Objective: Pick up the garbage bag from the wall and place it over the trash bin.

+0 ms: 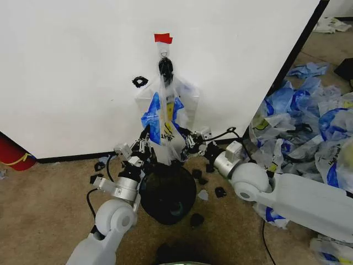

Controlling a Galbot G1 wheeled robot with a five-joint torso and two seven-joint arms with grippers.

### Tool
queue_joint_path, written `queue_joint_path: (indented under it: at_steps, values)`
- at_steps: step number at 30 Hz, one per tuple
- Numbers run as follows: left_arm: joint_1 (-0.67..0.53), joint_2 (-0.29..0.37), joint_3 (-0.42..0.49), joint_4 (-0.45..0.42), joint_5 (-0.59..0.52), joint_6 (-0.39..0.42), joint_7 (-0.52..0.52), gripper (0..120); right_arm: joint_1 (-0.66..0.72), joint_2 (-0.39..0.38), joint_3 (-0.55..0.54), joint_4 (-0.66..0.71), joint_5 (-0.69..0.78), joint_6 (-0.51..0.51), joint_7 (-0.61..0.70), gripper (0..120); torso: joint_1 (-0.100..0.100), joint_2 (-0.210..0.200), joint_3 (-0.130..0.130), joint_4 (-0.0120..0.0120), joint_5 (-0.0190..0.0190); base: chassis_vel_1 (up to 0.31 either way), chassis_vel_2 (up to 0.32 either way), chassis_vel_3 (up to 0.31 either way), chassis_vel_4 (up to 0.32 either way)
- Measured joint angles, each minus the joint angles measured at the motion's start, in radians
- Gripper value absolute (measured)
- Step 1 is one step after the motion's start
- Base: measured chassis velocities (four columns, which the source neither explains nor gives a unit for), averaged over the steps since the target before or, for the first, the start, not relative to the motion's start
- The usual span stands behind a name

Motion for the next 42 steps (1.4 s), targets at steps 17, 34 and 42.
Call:
queue_joint_path:
  at_steps: [17, 34, 42]
  values:
    - [-0.004, 0.011, -0.019, 0.008, 0.006, 0.002, -0.002, 0, -0.389, -0.075, 0.367, 0.137, 0.103, 0.167, -0.055, 0, 0.000, 0.000, 0.000, -0.0001, -0.0002, 0.000, 0.000, 0.000, 0.000]
    - [0.009, 0.008, -0.033, 0.008, 0.022, -0.001, -0.003, 0, -0.607, -0.068, 0.475, 0.135, 0.110, 0.224, -0.074, 0, 0.000, 0.000, 0.000, -0.0002, -0.0002, 0.000, 0.000, 0.000, 0.000]
    - [0.018, 0.013, -0.057, 0.004, 0.023, -0.004, -0.008, 0, -0.681, -0.069, 0.576, 0.124, 0.107, 0.245, -0.076, 0, 0.000, 0.000, 0.000, -0.0003, -0.0003, 0.000, 0.000, 0.000, 0.000]
